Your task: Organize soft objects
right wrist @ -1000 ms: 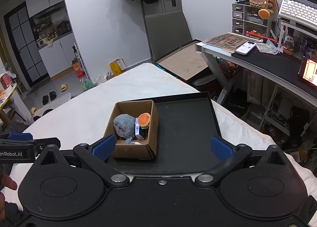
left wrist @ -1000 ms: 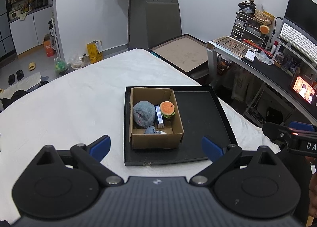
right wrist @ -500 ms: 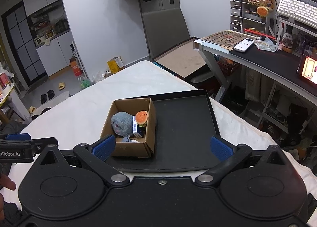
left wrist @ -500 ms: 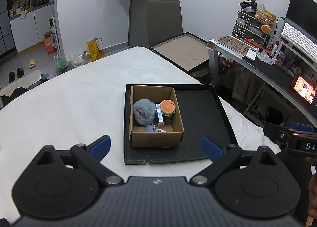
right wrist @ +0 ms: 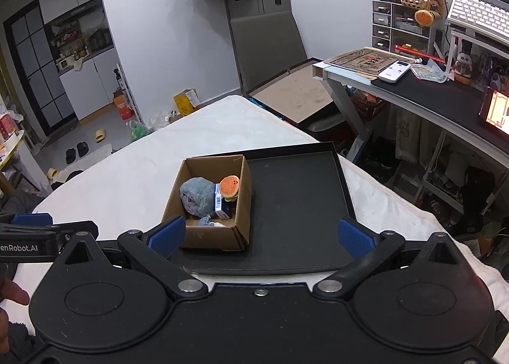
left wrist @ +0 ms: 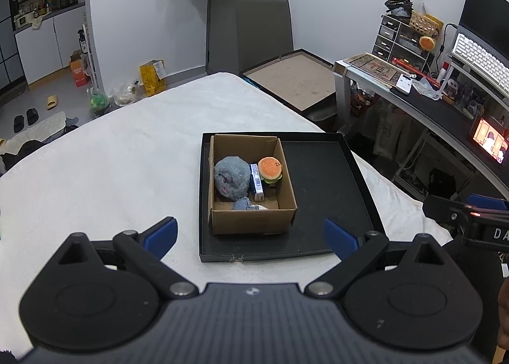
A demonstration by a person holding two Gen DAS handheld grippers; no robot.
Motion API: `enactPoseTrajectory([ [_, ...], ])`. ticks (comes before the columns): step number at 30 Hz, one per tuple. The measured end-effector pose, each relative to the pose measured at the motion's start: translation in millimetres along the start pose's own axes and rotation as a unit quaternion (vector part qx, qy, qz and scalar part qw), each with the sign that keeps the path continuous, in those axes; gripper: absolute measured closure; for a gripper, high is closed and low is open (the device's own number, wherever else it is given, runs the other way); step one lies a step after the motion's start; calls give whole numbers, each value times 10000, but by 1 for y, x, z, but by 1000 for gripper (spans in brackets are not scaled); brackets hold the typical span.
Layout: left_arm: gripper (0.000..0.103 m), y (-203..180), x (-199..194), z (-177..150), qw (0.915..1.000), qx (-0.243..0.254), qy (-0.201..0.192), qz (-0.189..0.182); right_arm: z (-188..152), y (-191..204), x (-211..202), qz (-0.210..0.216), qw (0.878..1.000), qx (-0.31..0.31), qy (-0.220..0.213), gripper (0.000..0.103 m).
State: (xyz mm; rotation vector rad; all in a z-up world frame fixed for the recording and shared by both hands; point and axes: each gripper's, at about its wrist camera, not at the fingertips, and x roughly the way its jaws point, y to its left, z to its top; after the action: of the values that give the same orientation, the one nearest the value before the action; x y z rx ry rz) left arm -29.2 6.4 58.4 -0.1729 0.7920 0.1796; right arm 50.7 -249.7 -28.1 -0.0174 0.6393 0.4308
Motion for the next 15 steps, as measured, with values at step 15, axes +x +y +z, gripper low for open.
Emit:
enactPoseTrajectory([
  [15, 5, -3, 0, -1, 10000, 15, -6, 9, -3, -2, 0, -5, 10000, 20, 7, 0],
])
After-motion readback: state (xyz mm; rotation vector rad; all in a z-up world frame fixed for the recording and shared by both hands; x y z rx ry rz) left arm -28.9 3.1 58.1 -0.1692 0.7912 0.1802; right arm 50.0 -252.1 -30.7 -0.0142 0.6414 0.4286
